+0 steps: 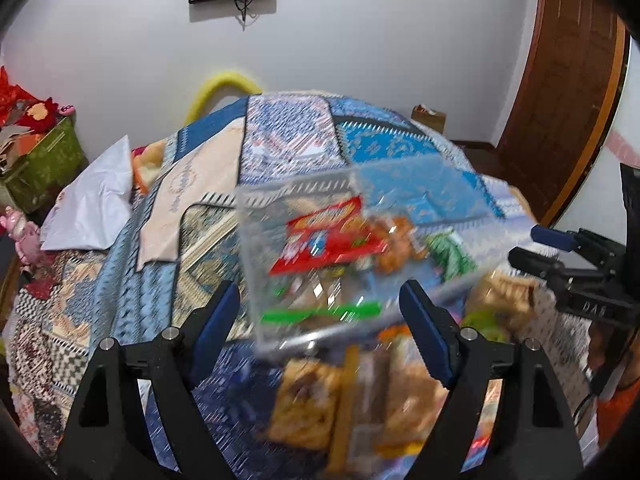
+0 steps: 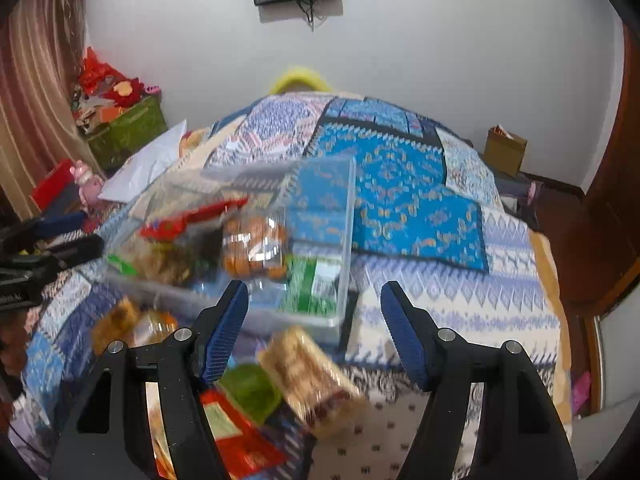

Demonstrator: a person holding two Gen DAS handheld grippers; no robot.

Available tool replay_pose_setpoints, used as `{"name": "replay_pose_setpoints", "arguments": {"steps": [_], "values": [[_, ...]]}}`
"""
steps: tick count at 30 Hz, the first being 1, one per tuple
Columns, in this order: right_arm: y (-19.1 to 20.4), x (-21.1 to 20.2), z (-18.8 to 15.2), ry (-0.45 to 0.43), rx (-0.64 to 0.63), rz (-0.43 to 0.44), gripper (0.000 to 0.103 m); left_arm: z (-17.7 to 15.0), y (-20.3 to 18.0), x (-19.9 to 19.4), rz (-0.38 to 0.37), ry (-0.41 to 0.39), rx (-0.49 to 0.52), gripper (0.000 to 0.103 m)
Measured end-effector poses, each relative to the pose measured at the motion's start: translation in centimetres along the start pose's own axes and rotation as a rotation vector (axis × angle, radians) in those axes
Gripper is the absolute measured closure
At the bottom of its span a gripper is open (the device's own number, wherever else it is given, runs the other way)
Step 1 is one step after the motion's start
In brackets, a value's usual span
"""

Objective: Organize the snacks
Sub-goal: 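Grasp the tan biscuit block with the right gripper while the left gripper grasps the nut bar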

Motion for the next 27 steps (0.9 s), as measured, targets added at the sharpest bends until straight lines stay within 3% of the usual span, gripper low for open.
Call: {"name": "replay_pose_setpoints", "arguments": {"steps": [8,15,17,22,27], "values": [[-0.3,1.5,-4.0,0.089,-0.026,-0.014,0.038,-4.7,3.1,-0.1,0.035,0.068,-0.070,0.021],[-0.4,1.6,-5.0,0.108,0.012,0.046,0.038,-7.8,4.2,0.9,0.019,0.121,-0.111,0.021],[-0.1,1.8,-5.4,0.115,-0.001,0.053,0.044,-8.5,4.0,1.2,0.013,0.132,-0.105,0.021],[0.1,1.8,-5.9,0.105,0.005,0.041,0.047,-9.5,3.7,2.1,-0.014,0.155,-0.119,0.021],[0.3,1.2,-6.3,0.097,-0.006,0.026,0.056,-9.4,3.7,2.6,-0.028,0.142,-0.143,0.021]]}}
Point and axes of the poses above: each gripper's, at about its wrist camera, not at the fingertips, and x roughly the way its jaws point, y to its left, z to its top, the point moved 7 cm from there along x, roughly the way its jaws point, and after that the axes turned 14 degrees about -z, right-handed, at the moved point
